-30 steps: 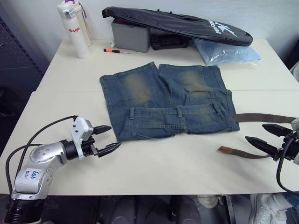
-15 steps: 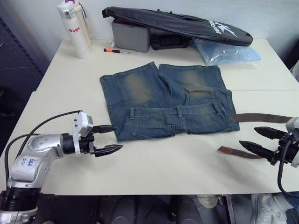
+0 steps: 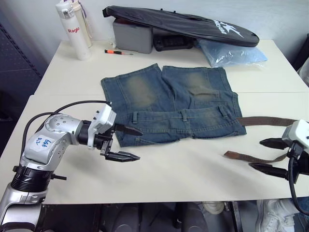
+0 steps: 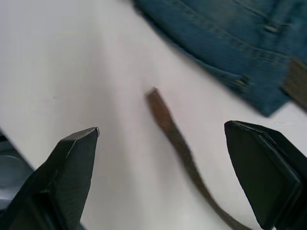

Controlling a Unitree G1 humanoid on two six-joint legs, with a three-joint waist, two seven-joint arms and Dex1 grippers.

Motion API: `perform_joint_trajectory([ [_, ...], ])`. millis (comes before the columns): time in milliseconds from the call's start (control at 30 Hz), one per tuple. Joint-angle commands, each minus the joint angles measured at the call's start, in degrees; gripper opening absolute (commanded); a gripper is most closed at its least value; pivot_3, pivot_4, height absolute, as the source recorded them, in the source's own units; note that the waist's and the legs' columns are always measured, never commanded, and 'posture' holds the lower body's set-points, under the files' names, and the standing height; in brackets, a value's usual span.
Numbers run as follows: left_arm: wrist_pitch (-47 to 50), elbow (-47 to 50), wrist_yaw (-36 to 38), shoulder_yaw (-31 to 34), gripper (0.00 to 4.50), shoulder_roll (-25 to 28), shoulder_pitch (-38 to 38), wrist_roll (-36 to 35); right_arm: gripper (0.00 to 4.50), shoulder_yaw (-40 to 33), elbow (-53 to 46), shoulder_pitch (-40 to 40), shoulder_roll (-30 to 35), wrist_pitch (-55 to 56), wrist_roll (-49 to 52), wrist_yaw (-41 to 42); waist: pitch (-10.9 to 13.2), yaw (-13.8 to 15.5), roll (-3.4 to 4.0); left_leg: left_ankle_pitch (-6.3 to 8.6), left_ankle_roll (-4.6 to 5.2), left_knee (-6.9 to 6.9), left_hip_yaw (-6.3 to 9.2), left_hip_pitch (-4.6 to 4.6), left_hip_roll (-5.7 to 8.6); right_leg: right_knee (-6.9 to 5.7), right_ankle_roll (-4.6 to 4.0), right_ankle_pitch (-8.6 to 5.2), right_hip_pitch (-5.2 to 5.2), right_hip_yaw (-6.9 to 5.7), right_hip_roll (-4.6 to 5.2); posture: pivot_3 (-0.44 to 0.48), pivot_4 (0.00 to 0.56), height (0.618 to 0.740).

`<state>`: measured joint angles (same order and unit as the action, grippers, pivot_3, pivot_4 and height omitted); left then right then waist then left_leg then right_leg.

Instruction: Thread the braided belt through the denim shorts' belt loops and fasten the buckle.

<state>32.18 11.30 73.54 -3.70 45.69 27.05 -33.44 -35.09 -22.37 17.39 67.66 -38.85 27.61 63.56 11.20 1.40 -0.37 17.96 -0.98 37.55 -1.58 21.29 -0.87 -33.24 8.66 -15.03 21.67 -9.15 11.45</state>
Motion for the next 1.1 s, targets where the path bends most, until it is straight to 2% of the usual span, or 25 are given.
perform_joint_trajectory([
  [33, -0.7, 2.5, -0.5, 0.6, 4.49, -0.1, 0.2, 0.0, 4.50, 5.5, 6.3, -3.2, 2.3, 6.2, -4.0, 2.3, 0.0, 0.0, 0.01, 0.00, 0.00, 0.00, 0.00, 0.00, 0.00, 0.00, 0.00, 0.00, 0.00, 0.00, 0.00, 0.000, 0.150, 0.740],
  [267, -1.4, 3.3, -1.2, 0.5, 4.49, -0.5, -1.2, 0.4, 4.50, 19.9, 17.9, -12.5, 2.8, 13.7, -10.3, 4.9, 0.1, -0.1, 0.07, 0.00, 0.00, 0.09, -0.02, -0.01, -0.02, -0.05, 0.00, 0.00, 0.00, 0.03, -0.01, 0.000, 0.150, 0.740],
  [300, -1.3, 3.3, -1.5, 0.7, 4.50, -0.7, -1.1, 0.3, 4.25, 21.8, 19.4, -13.7, 2.5, 14.5, -11.4, 4.7, 0.1, -0.1, 0.08, 0.00, 0.00, 0.10, -0.02, 0.00, -0.02, -0.05, 0.00, 0.00, 0.00, 0.02, -0.01, 0.000, 0.150, 0.740],
  [367, -1.1, 3.2, -2.2, 1.2, 4.50, -1.0, -1.0, -0.1, 3.71, 24.6, 21.9, -16.2, 1.5, 16.0, -13.0, 4.0, 0.1, -0.1, 0.08, 0.00, 0.00, 0.15, -0.02, 0.01, -0.02, -0.07, 0.00, 0.00, 0.00, 0.03, -0.01, 0.000, 0.150, 0.740],
  [400, -1.0, 3.2, -2.4, 1.4, 4.50, -1.0, -1.1, -0.2, 3.27, 25.3, 22.7, -17.0, 1.2, 16.4, -13.4, 3.8, 0.1, -0.1, 0.08, 0.00, 0.00, 0.18, -0.02, 0.01, -0.02, -0.08, 0.00, 0.00, 0.00, 0.03, -0.01, 0.000, 0.150, 0.740],
  [533, -1.2, 2.4, -2.4, 3.1, 4.50, -1.5, -1.0, -1.7, 1.30, 25.6, 23.9, -18.0, 0.3, 18.5, -13.5, 4.4, 0.1, 0.1, 0.10, 0.00, -0.01, 0.20, -0.01, 0.03, -0.02, -0.10, 0.00, 0.00, 0.00, 0.02, -0.01, 0.000, 0.150, 0.740],
  [600, 0.4, 0.3, -3.7, 6.0, 4.50, -3.3, 0.8, -4.9, 0.21, 23.2, 22.6, -18.5, 0.2, 17.1, -11.2, 4.9, 0.1, 0.0, 0.10, 0.00, -0.01, 0.23, -0.02, 0.04, -0.02, -0.11, 0.01, 0.01, 0.00, 0.03, 0.00, 0.000, 0.150, 0.740],
  [700, 3.4, -2.6, -6.5, 9.3, 4.50, -6.5, 4.1, -9.1, 0.09, 19.5, 19.1, -20.4, -0.4, 13.1, -6.1, 5.4, 0.1, 0.0, 0.10, 0.01, -0.01, 0.34, -0.01, 0.04, -0.03, -0.21, 0.01, 0.01, -0.01, 0.03, -0.01, 0.000, 0.150, 0.740],
  [800, 4.3, -5.7, -13.1, 10.6, 4.50, -12.7, 8.8, -10.3, 0.09, 17.1, 13.6, -23.8, -1.3, 6.6, -0.3, 4.3, 0.1, 0.1, 0.10, 0.01, -0.01, 0.41, 0.01, 0.03, -0.05, -0.26, 0.01, 0.01, -0.04, 0.03, -0.01, 0.000, 0.150, 0.740],
  [933, 6.4, -6.4, -20.2, 9.3, 4.50, -21.0, 13.0, -11.0, 0.09, 16.5, 5.5, -29.1, -3.5, -2.9, 8.1, 1.0, 0.1, 0.1, 0.08, 0.02, -0.02, 0.45, 0.05, 0.04, -0.04, -0.23, 0.02, 0.03, -0.09, 0.01, -0.01, 0.000, 0.150, 0.740],
  [1100, 6.7, -6.0, -21.4, 4.9, 4.50, -26.9, 14.2, -9.4, 0.09, 17.9, -1.5, -34.4, -6.9, -11.1, 15.9, -4.0, 0.1, 0.1, 0.03, 0.02, -0.02, 0.45, 0.06, 0.10, -0.02, -0.18, 0.02, 0.04, -0.09, -0.01, -0.01, 0.000, 0.150, 0.740],
])
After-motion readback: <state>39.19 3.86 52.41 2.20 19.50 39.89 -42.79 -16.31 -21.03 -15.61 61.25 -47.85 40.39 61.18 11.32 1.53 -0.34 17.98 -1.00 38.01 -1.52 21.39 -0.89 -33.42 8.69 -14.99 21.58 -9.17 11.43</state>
